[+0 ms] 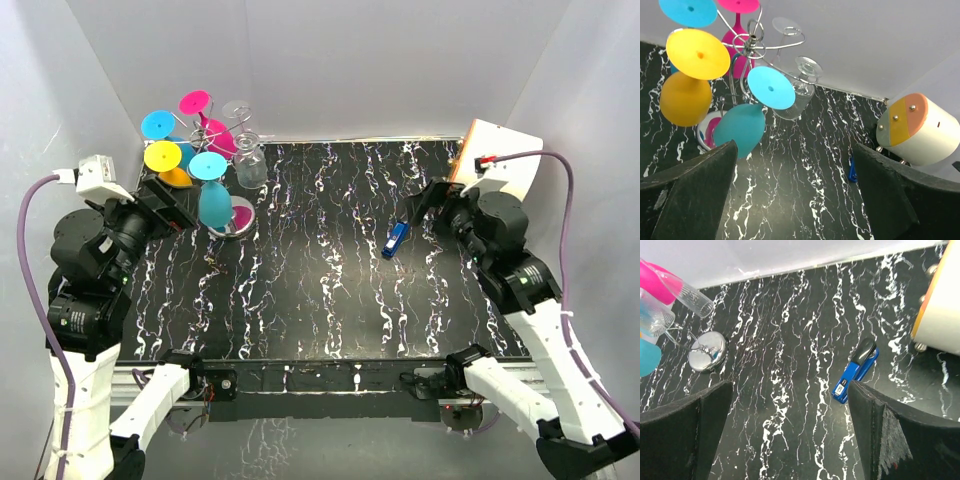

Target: Take the wine glass off the wine glass rack

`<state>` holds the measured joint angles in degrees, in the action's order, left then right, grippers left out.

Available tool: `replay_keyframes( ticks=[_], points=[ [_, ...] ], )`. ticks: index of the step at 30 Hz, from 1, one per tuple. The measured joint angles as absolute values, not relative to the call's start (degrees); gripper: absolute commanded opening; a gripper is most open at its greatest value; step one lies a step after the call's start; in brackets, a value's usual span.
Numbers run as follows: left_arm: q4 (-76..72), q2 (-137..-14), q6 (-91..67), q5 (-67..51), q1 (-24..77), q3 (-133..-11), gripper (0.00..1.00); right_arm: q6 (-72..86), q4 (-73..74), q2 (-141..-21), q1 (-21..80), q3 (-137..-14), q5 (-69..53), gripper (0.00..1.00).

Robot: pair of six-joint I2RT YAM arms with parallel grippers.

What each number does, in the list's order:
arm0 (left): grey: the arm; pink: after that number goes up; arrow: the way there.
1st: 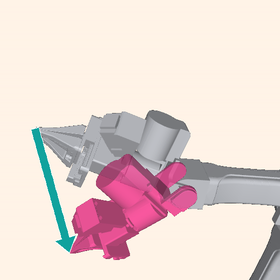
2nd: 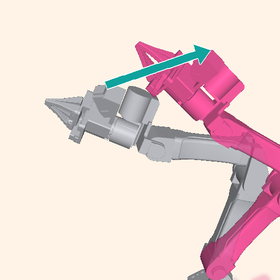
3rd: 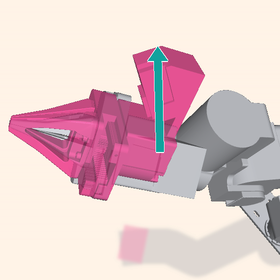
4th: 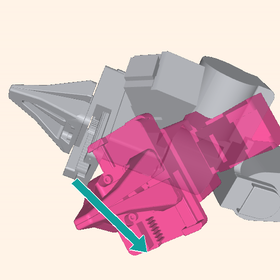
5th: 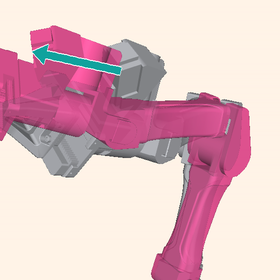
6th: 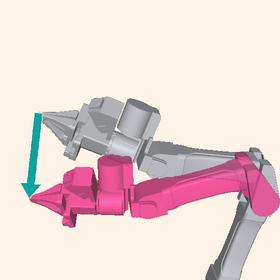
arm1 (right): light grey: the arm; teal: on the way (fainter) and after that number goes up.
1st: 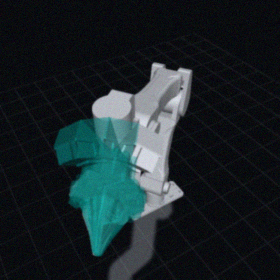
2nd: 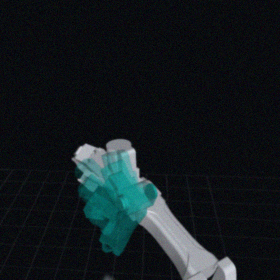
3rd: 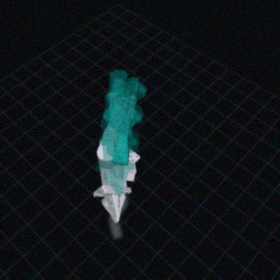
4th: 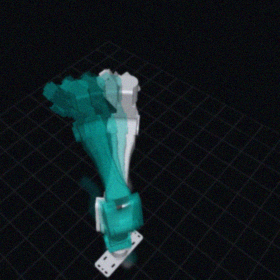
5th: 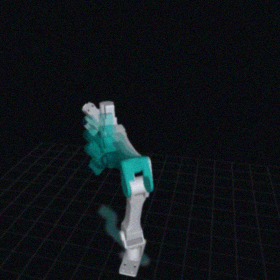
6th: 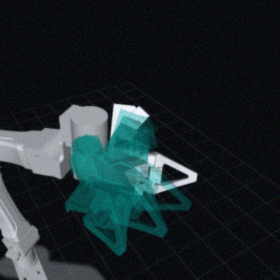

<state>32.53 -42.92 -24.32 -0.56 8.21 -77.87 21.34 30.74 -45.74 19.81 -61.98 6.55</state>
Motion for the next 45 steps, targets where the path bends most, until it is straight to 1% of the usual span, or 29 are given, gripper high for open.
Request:
replay_keyframes(
  ticks=[6, 18, 31, 34, 37, 43, 45],
  points=[
    [33.54, -42.89, -26.74, -0.58, 7.79, -75.48, 0.99, 25.15, 27.57, -49.25, 19.38, -57.91, 4.03, 0.98],
    [37.19, -43.55, -28.45, -0.58, 7.22, -75.0, 0.99, 32.12, 17.43, -51.59, 18.96, -51.57, -6.61, 0.98],
    [49.04, -52.66, -23.22, 1.17, 7.11, -83.22, 0.98, 36.42, 9.56, -53.65, 18.68, -49.91, -14.37, 0.98],
    [49.63, -53.74, -25.43, 0.43, 6.94, -84.4, 0.97, 37.23, 8.58, -54.83, 18.63, -49.91, -15.84, 0.98],
    [46.57, -54.06, -31.24, -2.63, 6.85, -83.66, 0.93, 38.0, 8.19, -55.44, 18.63, -49.89, -17.02, 0.98],
    [39.22, -54.81, -43.4, -4.82, 6.85, -81.21, 0.78, 38.98, 7.27, -55.48, 18.63, -49.8, -18.22, 0.98],
    [37.58, -55.64, -45.5, -3.68, 6.85, -81.28, 0.76, 39.09, 7.22, -55.46, 18.63, -49.71, -18.22, 0.98]
  ],
)
